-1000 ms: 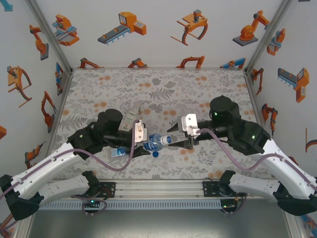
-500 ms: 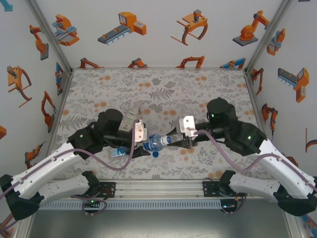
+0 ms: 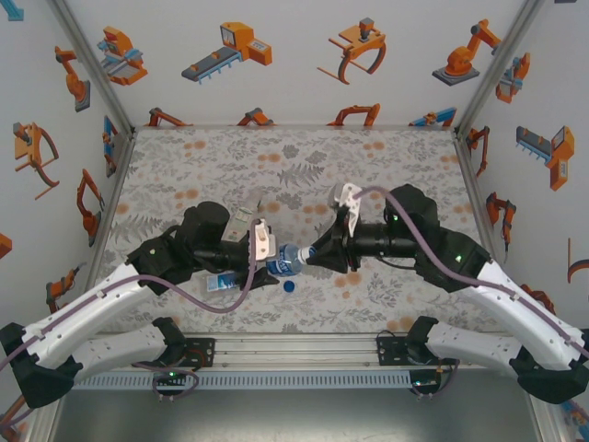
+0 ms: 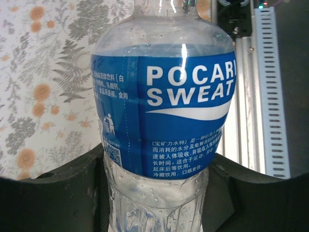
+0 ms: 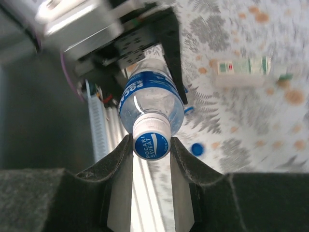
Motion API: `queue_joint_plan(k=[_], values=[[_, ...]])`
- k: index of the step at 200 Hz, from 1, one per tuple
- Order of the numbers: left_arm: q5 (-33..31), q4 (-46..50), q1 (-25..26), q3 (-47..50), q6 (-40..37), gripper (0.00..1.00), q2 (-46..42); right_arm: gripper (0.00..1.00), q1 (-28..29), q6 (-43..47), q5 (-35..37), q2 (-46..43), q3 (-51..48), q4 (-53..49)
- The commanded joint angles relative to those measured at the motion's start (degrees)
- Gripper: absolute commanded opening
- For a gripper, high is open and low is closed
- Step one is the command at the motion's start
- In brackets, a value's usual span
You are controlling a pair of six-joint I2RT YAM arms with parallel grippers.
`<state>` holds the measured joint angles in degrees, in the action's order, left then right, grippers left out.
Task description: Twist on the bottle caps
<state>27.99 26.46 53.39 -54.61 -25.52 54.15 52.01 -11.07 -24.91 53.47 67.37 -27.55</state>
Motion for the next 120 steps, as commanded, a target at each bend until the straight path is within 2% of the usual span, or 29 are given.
queue_joint_plan(k=[1, 21, 36, 55, 77, 98, 120], values=[[-1.1, -4.6, 0.3, -0.5, 0.7, 0.0, 0.8, 0.0, -0.1, -33.6, 15.3, 1.7, 0.3, 1.5], [-2.3, -4.5, 0.3, -0.6, 0.2, 0.0, 1.3, 0.0, -0.1, -55.7, 19.5, 2.8, 0.9, -2.8], [-3.0, -4.8, 0.3, -0.6, 0.2, 0.0, 1.5, 0.0, -0.1, -63.7, 19.2, 4.0, 0.8, -2.3], [-3.1, -5.3, 0.3, -0.6, 0.1, 0.0, 1.6, 0.0, -0.1, -65.3, 19.0, 5.2, 1.1, -0.2], [-2.6, -4.8, 0.3, -0.7, -0.1, 0.0, 1.7, 0.0, -0.1, -62.0, 18.4, 5.8, 1.8, 0.8], [-2.1, -3.8, 0.3, -0.8, -0.2, 0.0, 1.3, 0.4, -0.1, -53.4, 17.8, 5.5, 3.9, 0.8], [-1.5, -3.0, 0.3, -0.8, -0.2, 0.0, 0.6, 0.53, -0.1, -39.0, 17.2, 4.2, 6.3, 0.8]])
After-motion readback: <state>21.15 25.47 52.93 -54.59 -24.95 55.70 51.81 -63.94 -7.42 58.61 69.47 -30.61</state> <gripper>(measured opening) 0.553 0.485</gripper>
